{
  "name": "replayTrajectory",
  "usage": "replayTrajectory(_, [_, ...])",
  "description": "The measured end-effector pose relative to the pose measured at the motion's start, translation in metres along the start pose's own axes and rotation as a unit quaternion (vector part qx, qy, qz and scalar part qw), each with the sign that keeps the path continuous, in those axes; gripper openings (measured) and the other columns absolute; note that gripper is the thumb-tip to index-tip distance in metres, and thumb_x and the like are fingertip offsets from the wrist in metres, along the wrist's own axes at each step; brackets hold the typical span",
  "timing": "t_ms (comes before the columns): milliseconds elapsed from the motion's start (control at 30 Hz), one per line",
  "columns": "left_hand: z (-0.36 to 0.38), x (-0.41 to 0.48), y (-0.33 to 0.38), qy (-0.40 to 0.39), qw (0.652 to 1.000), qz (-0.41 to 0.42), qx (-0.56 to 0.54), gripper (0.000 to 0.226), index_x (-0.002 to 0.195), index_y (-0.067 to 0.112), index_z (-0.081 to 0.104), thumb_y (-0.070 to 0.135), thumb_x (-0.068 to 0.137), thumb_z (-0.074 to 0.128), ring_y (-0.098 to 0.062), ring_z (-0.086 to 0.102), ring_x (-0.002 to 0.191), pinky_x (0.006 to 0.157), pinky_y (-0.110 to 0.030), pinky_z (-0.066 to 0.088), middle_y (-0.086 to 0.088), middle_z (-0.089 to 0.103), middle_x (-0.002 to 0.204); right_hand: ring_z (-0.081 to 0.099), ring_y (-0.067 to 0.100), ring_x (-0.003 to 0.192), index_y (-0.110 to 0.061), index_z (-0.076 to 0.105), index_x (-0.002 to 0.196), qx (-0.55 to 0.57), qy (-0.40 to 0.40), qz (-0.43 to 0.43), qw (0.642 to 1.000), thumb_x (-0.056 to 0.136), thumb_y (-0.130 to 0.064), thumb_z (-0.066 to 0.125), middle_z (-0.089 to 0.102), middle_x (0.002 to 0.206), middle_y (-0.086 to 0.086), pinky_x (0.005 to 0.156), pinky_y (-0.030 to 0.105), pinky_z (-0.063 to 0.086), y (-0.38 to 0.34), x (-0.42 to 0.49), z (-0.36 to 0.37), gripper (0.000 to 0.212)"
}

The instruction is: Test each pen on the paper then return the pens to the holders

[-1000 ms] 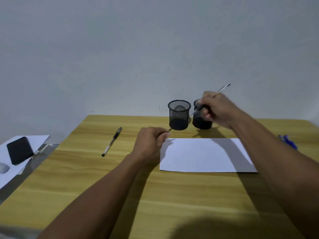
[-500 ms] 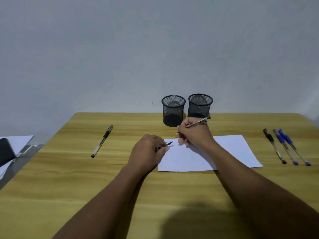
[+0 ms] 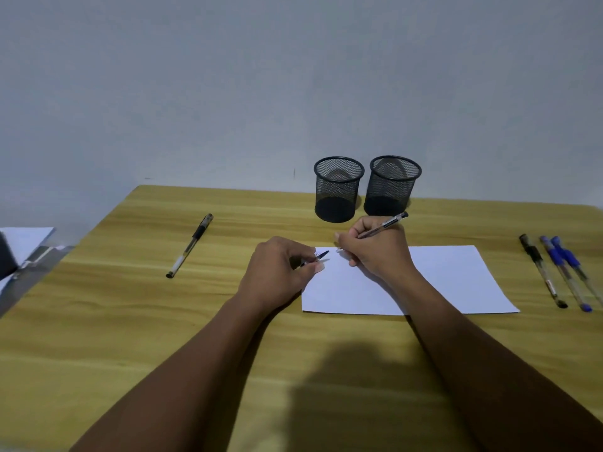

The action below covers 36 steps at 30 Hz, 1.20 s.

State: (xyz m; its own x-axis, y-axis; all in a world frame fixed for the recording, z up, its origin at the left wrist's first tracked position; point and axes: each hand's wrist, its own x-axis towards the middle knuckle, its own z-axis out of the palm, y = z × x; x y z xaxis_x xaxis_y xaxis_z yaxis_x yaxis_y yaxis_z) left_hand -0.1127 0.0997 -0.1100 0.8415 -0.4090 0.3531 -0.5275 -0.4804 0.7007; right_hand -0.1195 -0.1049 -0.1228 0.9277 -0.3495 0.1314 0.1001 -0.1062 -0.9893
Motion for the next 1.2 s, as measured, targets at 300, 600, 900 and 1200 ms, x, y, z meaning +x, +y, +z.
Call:
replayTrajectory(300, [0.000,0.000,0.002,0.001,0.999,-0.033,-0.019,0.014,0.093,0.023,0.082,0.024,0.079,0.084,-0.010,0.071,0.086,0.075,-0.040,0.059,0.009,0.079,0.089,0.055,0.023,0.040,-0.001,0.062,0.061,-0.046,-0.004,-0.019,0.999,0.079,0.001,0.076,0.056,0.052,0.014,0.057,0.044,0.056,-0.001,-0.001,0.000,0.023])
replayTrajectory(600, [0.002,0.000,0.001,0.004,0.999,-0.037,0.003,0.009,0.088,0.023,0.082,0.025,0.080,0.083,-0.015,0.072,0.084,0.073,-0.039,0.058,0.006,0.079,0.086,0.052,0.026,0.039,0.008,0.060,0.066,-0.022,0.001,-0.038,0.999,0.082,0.005,0.075,0.054,0.052,0.018,0.055,0.043,0.054,-0.003,-0.004,0.002,0.022])
replayTrajectory(900, [0.003,0.000,-0.001,0.003,0.999,-0.038,0.007,0.008,0.086,0.021,0.081,0.027,0.080,0.082,-0.021,0.071,0.083,0.073,-0.041,0.058,0.001,0.078,0.084,0.052,0.027,0.041,0.003,0.060,0.063,-0.030,0.011,-0.032,0.999,0.079,0.005,0.074,0.054,0.050,0.016,0.053,0.039,0.053,-0.003,-0.003,0.000,0.021])
replayTrajectory(1200, [0.003,0.002,-0.001,0.001,0.999,-0.034,0.007,0.008,0.085,0.022,0.081,0.028,0.080,0.082,-0.024,0.071,0.084,0.073,-0.042,0.058,-0.002,0.077,0.083,0.049,0.025,0.041,0.009,0.058,0.065,-0.052,0.003,-0.038,0.998,0.079,0.009,0.071,0.052,0.054,0.018,0.049,0.029,0.053,-0.010,-0.010,-0.002,0.019])
